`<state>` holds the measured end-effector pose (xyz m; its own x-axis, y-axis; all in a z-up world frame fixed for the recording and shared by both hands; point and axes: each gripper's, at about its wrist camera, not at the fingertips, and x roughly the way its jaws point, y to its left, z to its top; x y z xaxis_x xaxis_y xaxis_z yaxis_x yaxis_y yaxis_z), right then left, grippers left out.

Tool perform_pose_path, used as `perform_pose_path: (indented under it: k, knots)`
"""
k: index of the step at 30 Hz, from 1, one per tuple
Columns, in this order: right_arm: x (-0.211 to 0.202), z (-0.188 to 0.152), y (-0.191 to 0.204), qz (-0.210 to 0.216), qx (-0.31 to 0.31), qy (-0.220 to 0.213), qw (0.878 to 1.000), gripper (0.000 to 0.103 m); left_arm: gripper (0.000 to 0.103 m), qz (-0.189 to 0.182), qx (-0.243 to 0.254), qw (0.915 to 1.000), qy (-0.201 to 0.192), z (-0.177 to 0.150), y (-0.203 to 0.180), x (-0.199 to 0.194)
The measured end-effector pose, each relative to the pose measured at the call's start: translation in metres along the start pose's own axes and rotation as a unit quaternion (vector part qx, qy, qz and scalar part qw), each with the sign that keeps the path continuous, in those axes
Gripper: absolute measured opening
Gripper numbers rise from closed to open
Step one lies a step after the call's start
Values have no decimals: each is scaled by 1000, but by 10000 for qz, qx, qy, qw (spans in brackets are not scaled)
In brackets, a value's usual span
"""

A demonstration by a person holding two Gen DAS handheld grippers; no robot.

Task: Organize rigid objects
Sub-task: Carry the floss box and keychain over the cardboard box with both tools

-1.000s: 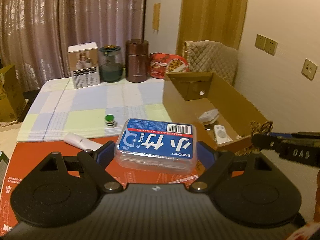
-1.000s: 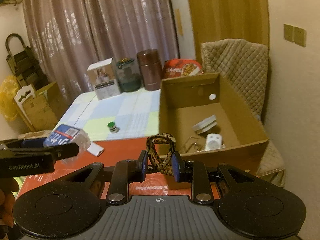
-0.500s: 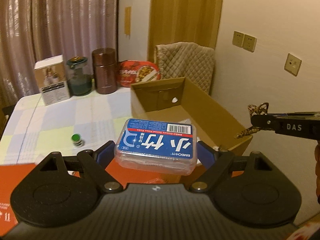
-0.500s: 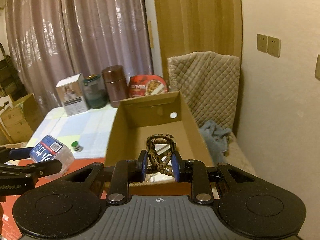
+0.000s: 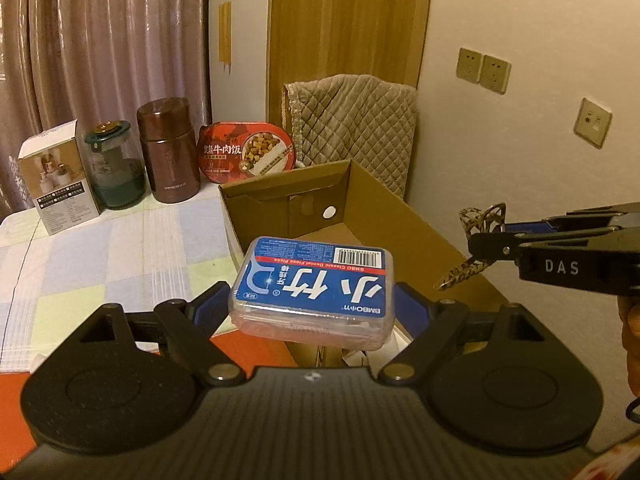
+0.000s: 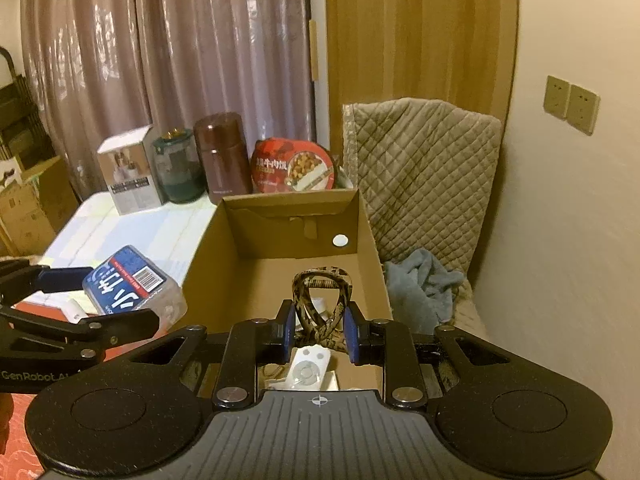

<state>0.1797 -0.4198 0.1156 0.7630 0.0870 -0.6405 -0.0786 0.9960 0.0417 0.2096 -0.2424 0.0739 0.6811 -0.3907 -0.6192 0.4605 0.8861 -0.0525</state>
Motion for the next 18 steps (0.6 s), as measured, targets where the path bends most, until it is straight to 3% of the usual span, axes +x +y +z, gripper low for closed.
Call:
perform_pose_path:
  k: [18]
  knots:
    - [86,38,-11,187,-139,346,9991,22,84,-34,162,9995,263,29,15,77]
